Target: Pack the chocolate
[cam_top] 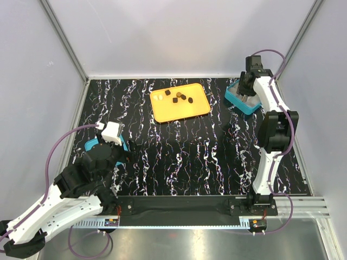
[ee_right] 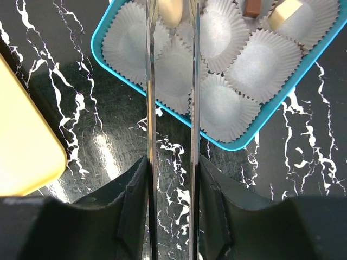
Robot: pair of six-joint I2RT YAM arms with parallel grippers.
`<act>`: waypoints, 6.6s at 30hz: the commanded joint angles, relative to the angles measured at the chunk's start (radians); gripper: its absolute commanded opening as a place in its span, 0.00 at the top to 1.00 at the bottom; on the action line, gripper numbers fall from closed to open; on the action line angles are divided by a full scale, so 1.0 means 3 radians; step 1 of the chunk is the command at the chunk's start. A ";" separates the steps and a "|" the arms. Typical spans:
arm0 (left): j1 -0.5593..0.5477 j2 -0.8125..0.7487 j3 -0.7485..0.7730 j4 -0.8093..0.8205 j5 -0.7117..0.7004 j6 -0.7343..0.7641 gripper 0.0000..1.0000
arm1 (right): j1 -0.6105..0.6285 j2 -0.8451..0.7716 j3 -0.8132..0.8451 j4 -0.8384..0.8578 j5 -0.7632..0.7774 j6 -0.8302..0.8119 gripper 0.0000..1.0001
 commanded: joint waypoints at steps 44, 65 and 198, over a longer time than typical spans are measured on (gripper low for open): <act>-0.0009 -0.0072 -0.0003 0.0147 -0.0040 0.0011 0.01 | 0.2151 0.0666 0.0696 0.0787 -0.0445 -0.0676 0.55; -0.0009 -0.0047 0.0007 0.0147 -0.0055 0.0016 0.01 | 0.2156 0.1019 0.0997 0.0552 -0.0359 -0.0764 0.55; -0.0009 0.0112 0.0012 0.0126 0.0087 0.0021 0.01 | 0.0217 -0.0821 -0.0450 0.0071 -0.0277 0.0080 0.54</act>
